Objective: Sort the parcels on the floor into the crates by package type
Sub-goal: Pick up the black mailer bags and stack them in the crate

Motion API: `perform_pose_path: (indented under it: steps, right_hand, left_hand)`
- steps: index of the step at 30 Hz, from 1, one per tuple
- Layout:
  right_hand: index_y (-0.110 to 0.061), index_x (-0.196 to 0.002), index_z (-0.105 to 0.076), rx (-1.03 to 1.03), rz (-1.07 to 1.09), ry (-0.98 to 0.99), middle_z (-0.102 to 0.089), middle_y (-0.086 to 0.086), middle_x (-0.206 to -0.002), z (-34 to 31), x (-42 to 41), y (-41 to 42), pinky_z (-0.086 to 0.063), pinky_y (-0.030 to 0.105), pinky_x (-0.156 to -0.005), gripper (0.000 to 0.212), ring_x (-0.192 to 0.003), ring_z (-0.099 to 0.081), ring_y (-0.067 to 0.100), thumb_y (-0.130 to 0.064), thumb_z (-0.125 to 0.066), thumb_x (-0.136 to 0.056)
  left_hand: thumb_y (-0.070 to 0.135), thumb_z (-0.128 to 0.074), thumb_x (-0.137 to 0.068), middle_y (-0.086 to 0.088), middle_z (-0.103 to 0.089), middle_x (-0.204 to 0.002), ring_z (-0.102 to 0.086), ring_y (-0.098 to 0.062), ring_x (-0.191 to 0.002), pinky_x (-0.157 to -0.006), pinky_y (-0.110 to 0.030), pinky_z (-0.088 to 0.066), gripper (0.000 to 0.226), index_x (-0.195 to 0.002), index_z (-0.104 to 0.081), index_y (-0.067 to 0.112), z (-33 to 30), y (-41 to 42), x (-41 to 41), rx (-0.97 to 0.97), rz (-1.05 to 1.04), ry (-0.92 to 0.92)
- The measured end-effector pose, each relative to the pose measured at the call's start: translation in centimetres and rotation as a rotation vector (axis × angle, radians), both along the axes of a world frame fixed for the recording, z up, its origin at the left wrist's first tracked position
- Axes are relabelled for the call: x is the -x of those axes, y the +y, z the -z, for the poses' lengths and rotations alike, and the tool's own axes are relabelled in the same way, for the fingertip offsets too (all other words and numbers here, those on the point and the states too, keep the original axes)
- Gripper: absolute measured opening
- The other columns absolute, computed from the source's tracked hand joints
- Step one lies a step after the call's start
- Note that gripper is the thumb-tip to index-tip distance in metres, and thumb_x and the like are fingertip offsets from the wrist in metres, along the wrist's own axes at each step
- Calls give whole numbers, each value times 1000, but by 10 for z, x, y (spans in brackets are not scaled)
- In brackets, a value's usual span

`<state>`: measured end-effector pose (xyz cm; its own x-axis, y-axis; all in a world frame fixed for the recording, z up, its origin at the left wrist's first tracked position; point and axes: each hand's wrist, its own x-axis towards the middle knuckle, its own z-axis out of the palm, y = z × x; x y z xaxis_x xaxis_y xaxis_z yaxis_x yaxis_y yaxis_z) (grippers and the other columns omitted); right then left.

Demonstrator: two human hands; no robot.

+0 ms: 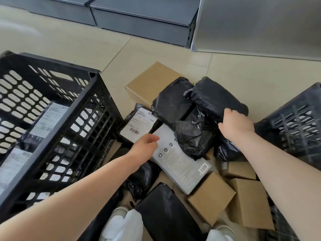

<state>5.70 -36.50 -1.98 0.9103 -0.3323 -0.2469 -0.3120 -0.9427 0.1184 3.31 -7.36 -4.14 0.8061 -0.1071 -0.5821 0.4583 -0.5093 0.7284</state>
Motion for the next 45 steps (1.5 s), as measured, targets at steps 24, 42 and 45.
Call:
perform_pose_path:
  steps: [24,42,45]
  right_hand:
    - [-16,-82,-48,-628,52,-327,-65,6,-91,-24,77,4,-45,37,-61,18,-64,-56,24,-20,-51,-100]
    - [-10,-84,-44,-1649,811,-678,-53,9,-90,-25,81,13,-42,37,-78,7,-88,-52,24,-15,-49,-85]
    - [-12,-97,-55,-1733,912,-549,-64,13,-109,-27,81,22,-50,43,-92,16,-107,-65,32,-21,-51,-85]
  left_hand:
    - [12,-51,-92,15,-60,-122,-54,-7,-116,-105,-29,-41,27,-108,-63,30,16,-11,40,160,37,92]
    - [3,-42,-97,4,-66,-125,-64,-13,-113,-97,-28,-51,35,-123,-59,19,-2,-21,39,443,141,260]
    - [16,-52,-99,5,-60,-131,-63,-12,-115,-100,-30,-51,34,-131,-53,24,-5,-24,39,494,137,249]
